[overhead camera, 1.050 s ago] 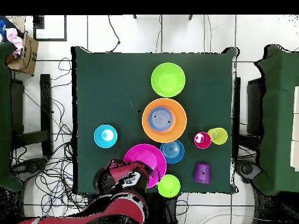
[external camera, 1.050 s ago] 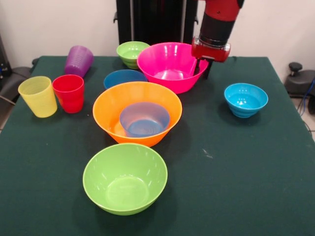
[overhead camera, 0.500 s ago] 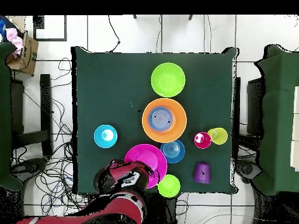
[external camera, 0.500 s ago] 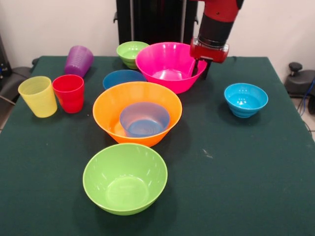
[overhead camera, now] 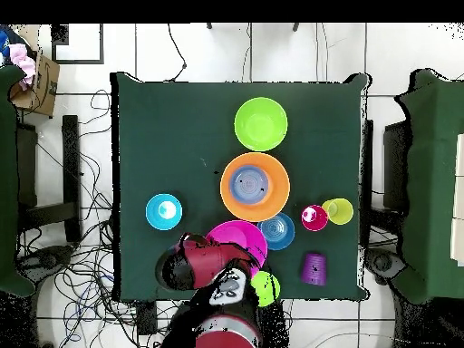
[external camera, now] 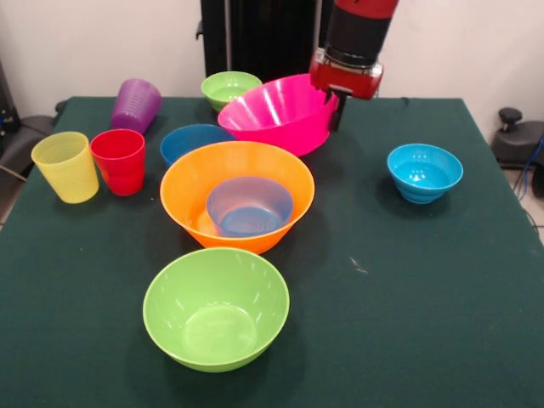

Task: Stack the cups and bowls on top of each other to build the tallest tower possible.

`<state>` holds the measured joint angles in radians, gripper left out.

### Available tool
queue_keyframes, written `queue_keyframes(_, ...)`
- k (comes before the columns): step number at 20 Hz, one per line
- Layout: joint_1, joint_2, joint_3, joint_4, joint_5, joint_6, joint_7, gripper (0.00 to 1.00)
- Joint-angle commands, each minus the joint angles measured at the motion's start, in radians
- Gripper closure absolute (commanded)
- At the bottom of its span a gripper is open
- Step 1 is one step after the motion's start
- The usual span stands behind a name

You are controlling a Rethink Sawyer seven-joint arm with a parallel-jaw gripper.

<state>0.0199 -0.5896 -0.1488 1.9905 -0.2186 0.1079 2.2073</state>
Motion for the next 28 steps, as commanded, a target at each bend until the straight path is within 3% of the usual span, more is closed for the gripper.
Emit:
queue_keyframes(1, -0.06, -0.179, 0.138, -0.08, 0.064, 0.219, 0.017, 1.0)
queue_keyframes(8, -0.087, -0.253, 0.149, -0.127, 0.067, 0.371, -0.021, 1.0)
queue_keyframes(14, -0.071, -0.292, 0.129, -0.176, 0.067, 0.46, -0.002, 1.0)
queue_keyframes(20, -0.058, -0.228, 0.109, -0.298, 0.035, 0.488, 0.011, 1.0)
queue_keyframes(28, -0.082, -0.081, 0.107, -0.447, -0.024, 0.421, -0.019, 1.0)
